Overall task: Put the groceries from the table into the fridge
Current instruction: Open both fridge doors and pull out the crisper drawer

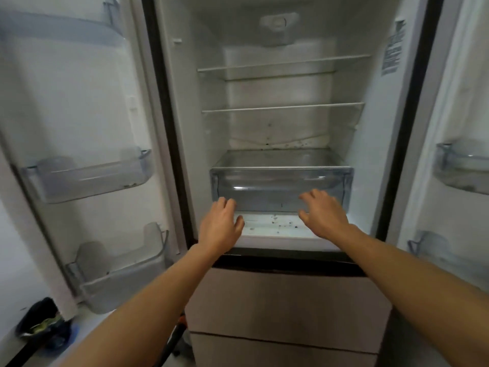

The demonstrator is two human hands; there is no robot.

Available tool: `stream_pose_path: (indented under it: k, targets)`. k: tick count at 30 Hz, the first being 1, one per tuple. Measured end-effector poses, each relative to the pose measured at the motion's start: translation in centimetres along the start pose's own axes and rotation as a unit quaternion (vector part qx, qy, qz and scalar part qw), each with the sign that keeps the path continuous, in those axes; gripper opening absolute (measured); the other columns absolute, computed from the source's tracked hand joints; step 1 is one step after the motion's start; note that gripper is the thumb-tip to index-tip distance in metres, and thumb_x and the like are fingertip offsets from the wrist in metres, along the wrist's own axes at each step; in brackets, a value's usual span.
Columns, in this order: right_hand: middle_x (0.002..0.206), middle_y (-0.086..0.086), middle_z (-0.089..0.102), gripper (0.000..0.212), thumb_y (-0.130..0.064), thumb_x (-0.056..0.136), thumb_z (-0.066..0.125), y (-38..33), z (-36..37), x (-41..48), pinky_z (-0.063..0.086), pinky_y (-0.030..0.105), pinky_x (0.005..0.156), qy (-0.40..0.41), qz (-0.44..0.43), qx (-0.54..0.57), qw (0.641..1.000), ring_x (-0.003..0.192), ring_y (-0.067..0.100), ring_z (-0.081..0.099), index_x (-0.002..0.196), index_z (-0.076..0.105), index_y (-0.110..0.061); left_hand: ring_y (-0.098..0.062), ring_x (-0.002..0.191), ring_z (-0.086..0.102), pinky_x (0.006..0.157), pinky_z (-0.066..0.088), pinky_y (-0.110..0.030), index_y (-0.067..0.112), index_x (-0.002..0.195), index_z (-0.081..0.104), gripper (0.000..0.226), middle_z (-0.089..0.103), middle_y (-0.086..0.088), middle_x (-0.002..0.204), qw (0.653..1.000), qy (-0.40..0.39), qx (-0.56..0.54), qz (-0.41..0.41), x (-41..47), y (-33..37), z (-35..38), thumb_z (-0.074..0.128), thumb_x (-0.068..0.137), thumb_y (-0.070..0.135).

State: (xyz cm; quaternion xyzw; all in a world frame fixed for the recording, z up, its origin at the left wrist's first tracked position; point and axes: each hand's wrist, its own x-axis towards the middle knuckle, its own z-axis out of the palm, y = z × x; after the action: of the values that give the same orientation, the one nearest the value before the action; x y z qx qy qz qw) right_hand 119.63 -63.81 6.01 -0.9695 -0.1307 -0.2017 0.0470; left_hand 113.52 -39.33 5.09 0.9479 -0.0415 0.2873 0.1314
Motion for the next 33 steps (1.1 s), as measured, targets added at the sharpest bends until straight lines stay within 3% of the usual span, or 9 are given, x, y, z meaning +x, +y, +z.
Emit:
stream_pose_path:
  k: [6,15,19,23,29,33]
  targets:
    - [0.133,0.011,0.047,0.044,-0.033,0.096,0.046,3.5,1.9,5.2,0.039,0.041,0.094,0.002,0.013,-0.013,1.0,0.12,0.029,0.044,0.136,0.045,-0.014,-0.032,0.107,0.048,0.088,0.043,-0.042,0.006,0.118,0.051,0.034,0.05,-0.014,0.119,0.998,-0.028,0.053,0.008,8.0,0.2,4.9,0.052,0.092,0.028]
    - [0.131,0.012,0.048,0.051,-0.02,0.084,0.056,6.2,6.0,16.9,0.034,0.041,0.099,0.02,0.009,-0.08,0.997,0.121,0.031,0.043,0.134,0.045,-0.015,-0.035,0.115,0.046,0.095,0.036,-0.042,0.011,0.127,0.048,0.048,0.051,-0.015,0.123,0.988,-0.041,0.133,0.069,21.2,-2.1,11.9,0.057,0.08,0.014]
    - [0.121,0.014,0.057,0.051,-0.007,0.076,0.06,7.8,8.8,18.9,0.036,0.045,0.098,0.052,0.013,-0.086,0.995,0.113,0.035,0.052,0.127,0.054,-0.011,-0.038,0.104,0.056,0.09,0.041,-0.047,0.008,0.114,0.058,0.047,0.059,-0.018,0.109,0.985,-0.047,0.144,0.079,23.8,-3.6,14.8,0.066,0.068,0.003]
    - [0.103,0.014,0.066,0.049,0.003,0.063,0.067,8.0,10.0,19.5,0.042,0.045,0.087,0.101,0.017,-0.079,0.992,0.096,0.035,0.062,0.11,0.065,-0.009,-0.038,0.082,0.063,0.076,0.049,-0.05,0.007,0.097,0.066,0.045,0.064,-0.019,0.087,0.985,0.013,0.149,0.087,24.1,-3.9,16.1,0.072,0.054,-0.004]
    - [0.106,0.016,0.068,0.048,0.009,0.062,0.071,7.5,9.5,18.0,0.046,0.046,0.083,0.133,0.01,-0.075,0.988,0.101,0.035,0.063,0.107,0.067,-0.007,-0.036,0.115,0.052,0.103,0.031,-0.05,0.009,0.124,0.056,0.048,0.058,-0.016,0.12,0.987,-0.005,0.143,0.074,22.4,-3.3,14.6,0.055,0.078,-0.004]
    - [0.086,0.009,0.065,0.043,0.007,0.06,0.072,6.7,8.2,15.4,0.043,0.04,0.074,0.167,0.009,-0.086,0.982,0.08,0.031,0.06,0.099,0.065,-0.009,-0.034,0.112,0.05,0.101,0.03,-0.047,0.01,0.12,0.053,0.046,0.057,-0.014,0.118,0.987,-0.007,0.147,0.07,20.0,-2.6,12.4,0.051,0.077,-0.005]
